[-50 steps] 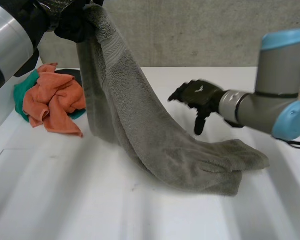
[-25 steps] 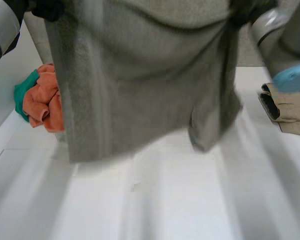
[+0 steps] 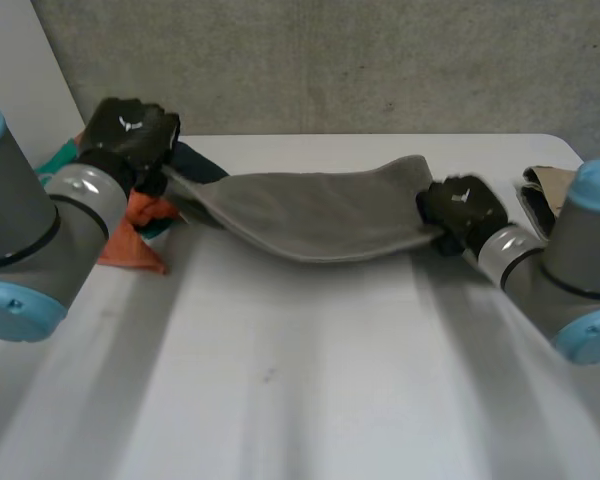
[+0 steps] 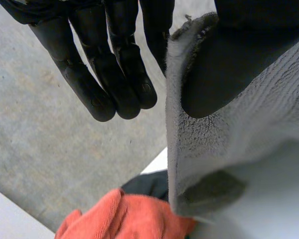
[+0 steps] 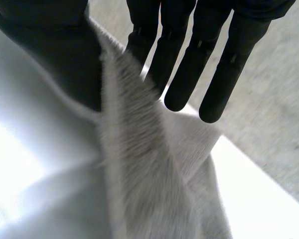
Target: Fold the laundry.
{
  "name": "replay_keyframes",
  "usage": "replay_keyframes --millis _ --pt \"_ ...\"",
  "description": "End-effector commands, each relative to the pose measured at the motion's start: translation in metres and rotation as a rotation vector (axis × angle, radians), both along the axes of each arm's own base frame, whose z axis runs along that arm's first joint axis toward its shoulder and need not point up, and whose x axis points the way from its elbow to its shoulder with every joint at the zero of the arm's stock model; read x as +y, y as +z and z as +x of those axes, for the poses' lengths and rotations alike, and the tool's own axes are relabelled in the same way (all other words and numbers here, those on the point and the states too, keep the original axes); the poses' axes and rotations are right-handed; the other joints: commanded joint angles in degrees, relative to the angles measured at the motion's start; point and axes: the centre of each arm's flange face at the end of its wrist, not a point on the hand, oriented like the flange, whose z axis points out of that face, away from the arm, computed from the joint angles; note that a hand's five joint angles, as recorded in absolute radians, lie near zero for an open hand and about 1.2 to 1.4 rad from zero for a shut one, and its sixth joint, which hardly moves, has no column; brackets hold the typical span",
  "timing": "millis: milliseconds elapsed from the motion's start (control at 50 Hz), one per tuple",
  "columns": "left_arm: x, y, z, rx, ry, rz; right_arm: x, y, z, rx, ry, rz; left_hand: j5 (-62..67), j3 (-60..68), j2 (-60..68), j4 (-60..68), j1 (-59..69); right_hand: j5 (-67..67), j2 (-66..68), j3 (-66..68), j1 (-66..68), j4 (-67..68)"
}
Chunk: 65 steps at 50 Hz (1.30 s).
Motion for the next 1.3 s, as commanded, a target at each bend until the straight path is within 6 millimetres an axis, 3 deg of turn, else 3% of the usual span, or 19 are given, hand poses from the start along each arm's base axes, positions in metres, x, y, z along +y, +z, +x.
replay_keyframes --millis 20,120,180,300,400,520,720,880,1300 --pt "-0.008 -0.014 0.011 -0.025 0.026 0.019 -0.006 -0.016 -0.001 0.053 -0.037 0.075 13.7 12.1 11.5 11.4 13.1 -27.6 -26.9 -27.3 -27.3 -27.4" --pt "-0.008 -0.019 0.016 -0.019 0.03 0.046 -0.004 0.016 -0.012 0.026 -0.07 0.136 13.7 12.1 11.5 11.4 13.1 -34.7 -34.0 -34.4 -34.4 -34.5" --pt "-0.007 -0.018 0.02 -0.002 0.029 0.05 -0.006 0.038 -0.029 -0.022 -0.11 0.21 13.7 12.1 11.5 11.4 13.1 -36.2 -35.5 -35.9 -35.9 -36.0" --pt "-0.005 -0.016 0.022 0.04 0.024 0.066 -0.011 0.046 -0.05 -0.054 -0.131 0.33 13.7 12.1 11.5 11.4 13.1 -29.9 -29.1 -29.5 -29.5 -29.7" --pt "-0.003 -0.016 0.021 0.055 0.013 0.076 -0.016 0.032 -0.066 -0.027 -0.153 0.415 13.7 12.1 11.5 11.4 13.1 -27.5 -26.8 -27.2 -27.2 -27.3" --pt "-0.004 -0.011 0.022 0.06 0.012 0.065 -0.015 0.002 -0.078 0.089 -0.122 0.469 13.7 12.1 11.5 11.4 13.1 -27.5 -26.8 -27.2 -27.2 -27.3" --pt "-0.005 -0.005 0.022 0.068 0.007 0.057 -0.024 -0.032 -0.086 0.141 -0.051 0.346 13.7 12.1 11.5 11.4 13.1 -27.8 -27.1 -27.5 -27.5 -27.6" --pt "-0.006 -0.006 0.022 0.067 0.006 0.06 -0.035 -0.044 -0.084 0.092 -0.07 0.274 13.7 12.1 11.5 11.4 13.1 -24.3 -23.6 -24.0 -24.0 -24.1" --pt "-0.008 -0.006 0.024 0.067 0.012 0.06 -0.059 -0.052 -0.074 0.09 -0.082 0.181 13.7 12.1 11.5 11.4 13.1 -14.2 -13.5 -13.9 -13.9 -14.0"
